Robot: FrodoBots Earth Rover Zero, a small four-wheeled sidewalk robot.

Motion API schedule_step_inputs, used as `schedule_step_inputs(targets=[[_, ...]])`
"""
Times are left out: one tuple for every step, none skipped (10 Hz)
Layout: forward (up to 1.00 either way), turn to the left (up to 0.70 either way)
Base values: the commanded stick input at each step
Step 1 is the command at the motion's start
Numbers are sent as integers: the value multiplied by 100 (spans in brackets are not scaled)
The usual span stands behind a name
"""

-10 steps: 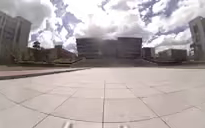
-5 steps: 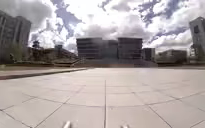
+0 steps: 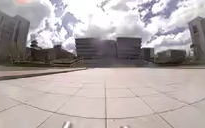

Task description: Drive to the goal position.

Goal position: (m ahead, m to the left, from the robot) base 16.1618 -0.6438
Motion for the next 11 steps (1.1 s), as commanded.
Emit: schedule_step_inputs(targets=[[70, 0], [70, 0], [70, 0], [70, 0], [70, 0], [70, 0], [70, 0], [70, 0], [70, 0], [70, 0], [70, 0]])
